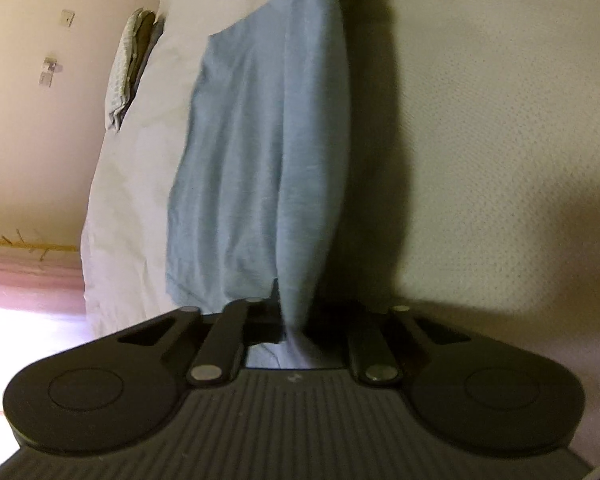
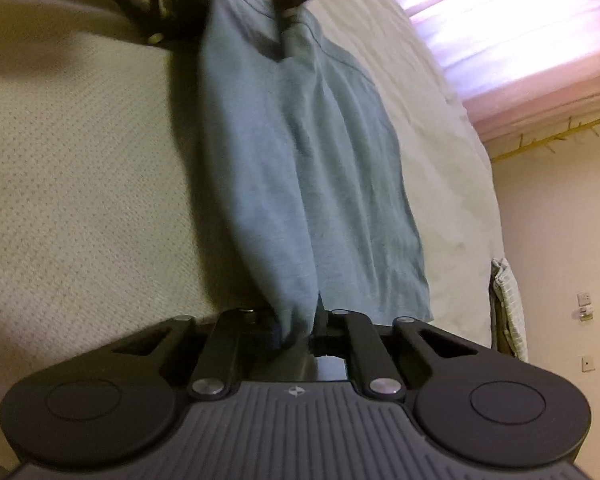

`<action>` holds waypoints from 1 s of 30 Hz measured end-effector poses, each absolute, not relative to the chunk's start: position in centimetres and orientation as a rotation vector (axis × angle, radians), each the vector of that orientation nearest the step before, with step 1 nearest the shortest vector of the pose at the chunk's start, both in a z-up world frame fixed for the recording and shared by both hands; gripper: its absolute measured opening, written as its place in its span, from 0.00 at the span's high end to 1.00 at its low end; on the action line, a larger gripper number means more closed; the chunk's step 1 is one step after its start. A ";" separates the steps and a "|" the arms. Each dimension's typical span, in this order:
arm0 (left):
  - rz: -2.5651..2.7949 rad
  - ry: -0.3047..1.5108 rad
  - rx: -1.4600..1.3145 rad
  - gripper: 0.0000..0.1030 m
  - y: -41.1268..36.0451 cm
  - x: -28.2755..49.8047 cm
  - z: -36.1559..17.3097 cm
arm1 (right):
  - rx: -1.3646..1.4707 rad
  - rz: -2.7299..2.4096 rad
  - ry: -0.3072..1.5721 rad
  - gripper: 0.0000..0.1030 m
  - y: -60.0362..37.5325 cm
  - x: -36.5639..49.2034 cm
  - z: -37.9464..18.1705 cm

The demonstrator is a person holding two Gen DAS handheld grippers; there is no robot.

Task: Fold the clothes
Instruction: 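Grasp the folded shirt with both grippers and lift it off the bed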

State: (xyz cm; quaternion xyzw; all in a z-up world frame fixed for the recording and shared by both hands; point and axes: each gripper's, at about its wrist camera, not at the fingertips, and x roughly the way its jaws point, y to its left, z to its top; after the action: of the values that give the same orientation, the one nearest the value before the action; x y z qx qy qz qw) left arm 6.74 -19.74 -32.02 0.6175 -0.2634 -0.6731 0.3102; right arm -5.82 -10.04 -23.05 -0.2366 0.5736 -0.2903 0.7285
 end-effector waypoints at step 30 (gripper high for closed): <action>-1.774 -0.673 1.456 0.95 -31.0 -8.4 -4.8 | -0.508 -0.717 1.104 0.96 -20.8 -19.3 2.9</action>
State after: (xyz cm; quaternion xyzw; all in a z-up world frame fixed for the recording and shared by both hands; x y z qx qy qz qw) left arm -8.41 -31.02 -4.75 0.5665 -0.2619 -0.6902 0.3661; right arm -19.34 -20.80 2.93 -0.2333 0.5073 -0.3296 0.7613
